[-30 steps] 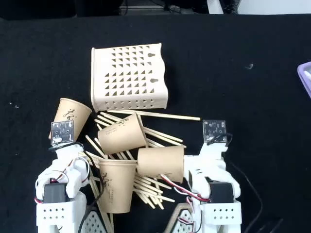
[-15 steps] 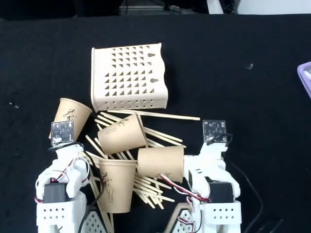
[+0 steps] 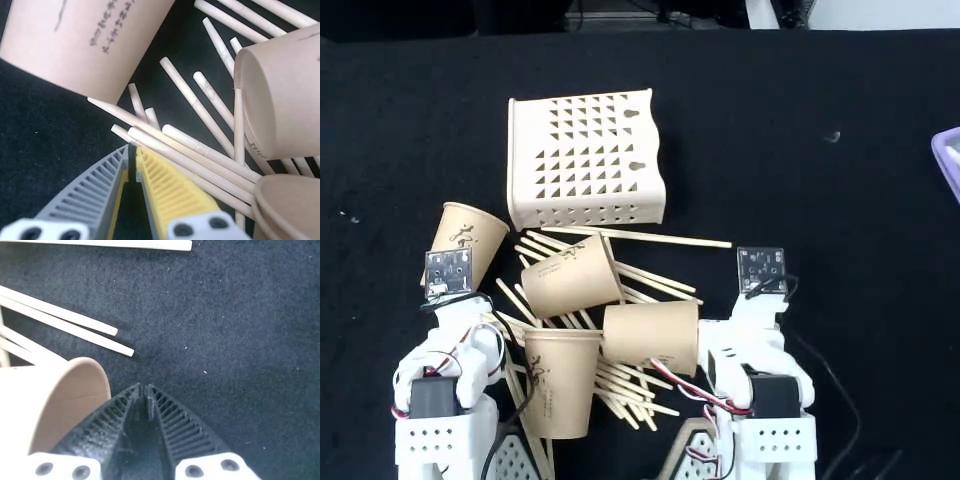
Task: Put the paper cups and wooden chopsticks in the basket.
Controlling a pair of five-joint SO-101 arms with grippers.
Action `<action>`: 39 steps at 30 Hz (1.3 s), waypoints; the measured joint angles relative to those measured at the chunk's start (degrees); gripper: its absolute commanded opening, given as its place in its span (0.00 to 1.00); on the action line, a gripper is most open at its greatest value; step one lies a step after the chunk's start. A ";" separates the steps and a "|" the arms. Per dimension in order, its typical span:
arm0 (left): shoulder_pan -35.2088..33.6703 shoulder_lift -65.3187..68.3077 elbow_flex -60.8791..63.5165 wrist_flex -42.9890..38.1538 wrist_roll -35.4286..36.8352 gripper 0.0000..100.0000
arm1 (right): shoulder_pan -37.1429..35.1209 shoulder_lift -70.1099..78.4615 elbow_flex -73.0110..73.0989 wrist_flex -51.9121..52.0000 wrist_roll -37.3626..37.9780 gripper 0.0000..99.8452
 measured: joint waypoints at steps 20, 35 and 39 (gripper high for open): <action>-4.31 -0.18 -3.25 0.00 -0.09 0.03 | 3.69 0.00 -7.65 -7.65 0.00 0.01; -24.70 -0.44 -43.25 -6.68 -14.51 0.03 | 6.68 0.00 -34.11 -22.15 5.63 0.14; -22.07 0.79 -44.84 -15.30 -15.38 0.12 | -1.76 1.67 -48.18 -16.26 5.71 0.14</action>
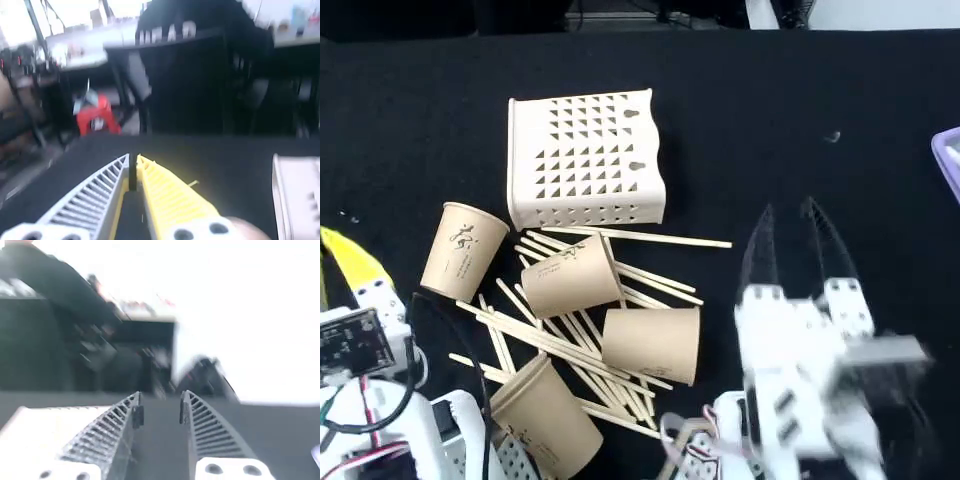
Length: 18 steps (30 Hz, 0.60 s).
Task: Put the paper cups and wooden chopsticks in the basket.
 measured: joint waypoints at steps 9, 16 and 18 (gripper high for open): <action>7.56 30.33 -1.58 -6.33 -0.09 0.20 | -5.54 31.82 -24.18 6.24 0.00 0.13; 14.77 68.31 -19.08 -6.77 6.07 0.28 | -5.54 57.14 -20.57 -2.90 0.00 0.13; 15.47 77.98 -26.29 -6.42 9.49 0.28 | -5.54 61.71 -16.97 -6.68 0.00 0.13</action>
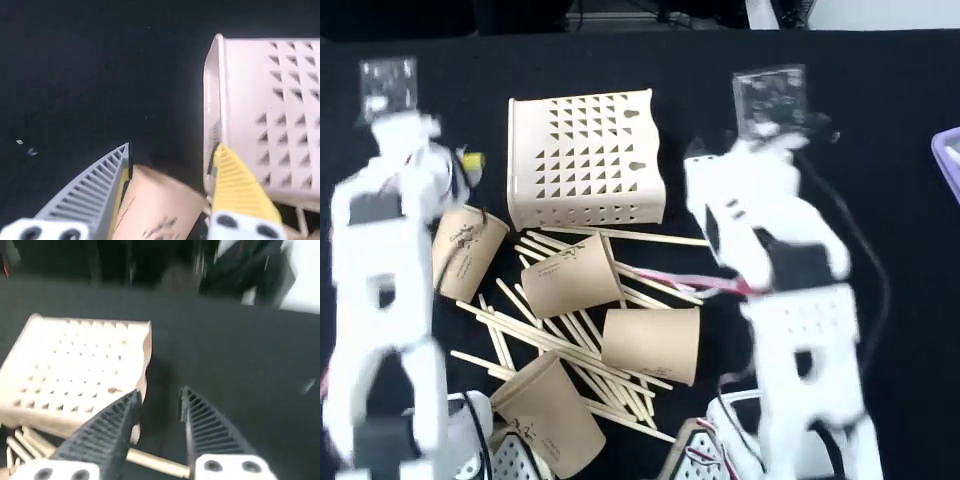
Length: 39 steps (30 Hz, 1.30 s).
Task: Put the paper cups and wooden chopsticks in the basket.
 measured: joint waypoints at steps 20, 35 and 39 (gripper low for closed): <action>0.53 57.85 -56.00 25.85 2.81 0.28 | 0.53 5.45 20.48 -22.33 0.00 0.13; 0.35 60.40 -74.73 36.40 4.66 0.28 | 0.53 5.45 20.66 -22.33 0.00 0.13; 5.89 61.10 -76.48 38.86 5.01 0.28 | 0.53 5.45 21.01 -22.33 0.00 0.13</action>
